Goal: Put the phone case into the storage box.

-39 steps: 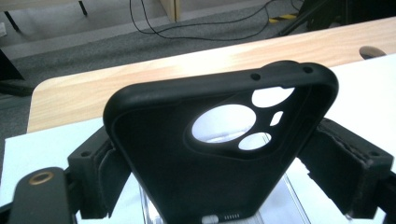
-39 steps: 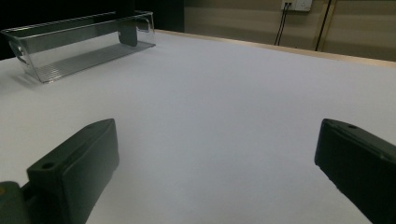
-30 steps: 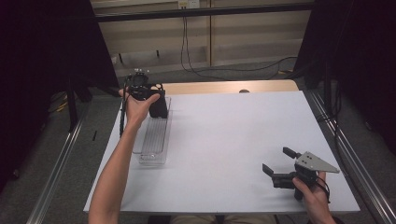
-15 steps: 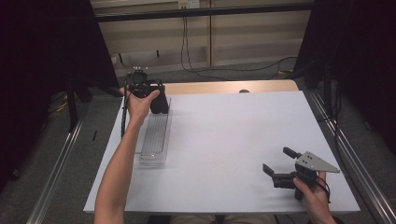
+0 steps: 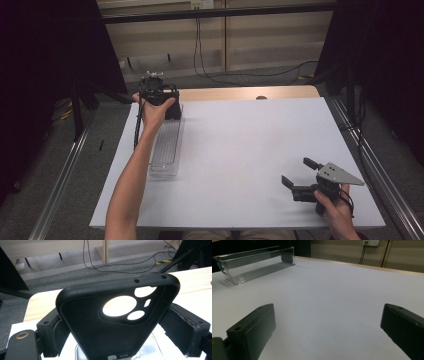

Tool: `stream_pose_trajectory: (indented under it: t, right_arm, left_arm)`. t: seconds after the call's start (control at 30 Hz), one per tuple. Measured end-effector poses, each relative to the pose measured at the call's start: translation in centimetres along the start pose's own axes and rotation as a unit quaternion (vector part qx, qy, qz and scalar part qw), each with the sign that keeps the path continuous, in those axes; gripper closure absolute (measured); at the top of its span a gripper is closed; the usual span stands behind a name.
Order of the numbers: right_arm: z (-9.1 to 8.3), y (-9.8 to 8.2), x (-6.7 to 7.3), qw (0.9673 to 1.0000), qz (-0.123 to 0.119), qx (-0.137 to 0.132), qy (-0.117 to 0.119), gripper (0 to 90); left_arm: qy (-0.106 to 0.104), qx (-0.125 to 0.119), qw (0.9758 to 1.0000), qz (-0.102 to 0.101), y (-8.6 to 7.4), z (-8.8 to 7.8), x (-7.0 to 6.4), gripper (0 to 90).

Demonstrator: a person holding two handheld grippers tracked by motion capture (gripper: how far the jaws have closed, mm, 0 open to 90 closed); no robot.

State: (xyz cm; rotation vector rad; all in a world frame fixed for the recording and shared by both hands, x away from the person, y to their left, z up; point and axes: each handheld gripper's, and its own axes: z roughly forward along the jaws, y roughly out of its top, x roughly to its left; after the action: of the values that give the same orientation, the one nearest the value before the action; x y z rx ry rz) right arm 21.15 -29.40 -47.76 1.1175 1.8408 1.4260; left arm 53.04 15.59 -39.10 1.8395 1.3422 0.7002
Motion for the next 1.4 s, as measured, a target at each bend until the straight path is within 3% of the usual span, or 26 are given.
stream_pose_trajectory:
  t: [0.23,0.63,0.73,0.8,0.83,0.93,1.0,1.07,1.17,1.27,1.3,1.4]
  right_arm:
    - [0.0,0.0,-0.1,1.0000,0.000,-0.001,-0.002,0.0]
    - [0.0,0.0,-0.1,1.0000,0.000,-0.001,-0.001,0.0]
    - [0.0,0.0,-0.1,1.0000,0.000,-0.002,-0.001,0.0]
    - [-0.1,0.0,-0.1,1.0000,0.000,-0.002,-0.003,0.0]
    - [0.0,0.0,-0.1,1.0000,0.001,-0.002,-0.003,0.0]
    - [-0.1,0.0,-0.1,1.0000,0.000,-0.002,-0.003,0.0]
    - [-0.1,0.0,-0.1,1.0000,-0.002,-0.003,-0.002,0.0]
    - [-0.1,0.0,-0.1,1.0000,0.000,-0.003,-0.004,0.0]
    - [-0.1,0.0,-0.1,1.0000,-0.001,-0.003,-0.003,0.0]
    - [-0.1,0.0,0.0,1.0000,0.000,-0.004,-0.003,0.0]
    - [-0.1,0.0,0.0,1.0000,-0.001,-0.004,-0.004,0.0]
    - [-0.1,0.1,0.0,1.0000,-0.001,-0.004,-0.005,0.0]
  left_arm:
    - [0.006,-0.007,1.0000,0.000,0.0,0.3,-0.2,13.6]
    - [-0.013,-0.017,0.9998,-0.007,0.0,0.1,0.5,2.1]
    - [-0.029,-0.039,0.9988,-0.008,0.0,0.0,0.5,3.1]
    - [-0.029,-0.038,0.9988,-0.004,0.0,-0.4,0.5,1.8]
    - [-0.028,-0.048,0.9984,-0.010,0.0,-0.4,0.5,2.6]
    - [-0.034,-0.062,0.9974,0.007,0.2,-1.0,0.4,2.0]
    - [-0.045,-0.086,0.9953,0.002,0.2,-1.4,0.3,2.4]
    - [-0.052,-0.096,0.9939,0.009,0.1,-1.9,0.3,1.3]
    - [-0.045,-0.119,0.9919,0.004,-0.1,-2.5,0.3,2.1]
    - [-0.047,-0.131,0.9902,0.008,-0.7,-3.1,0.5,2.6]
    - [-0.049,-0.143,0.9885,0.008,-1.0,-3.2,0.6,2.8]
    - [-0.055,-0.147,0.9876,0.009,-1.5,-3.8,0.9,2.9]
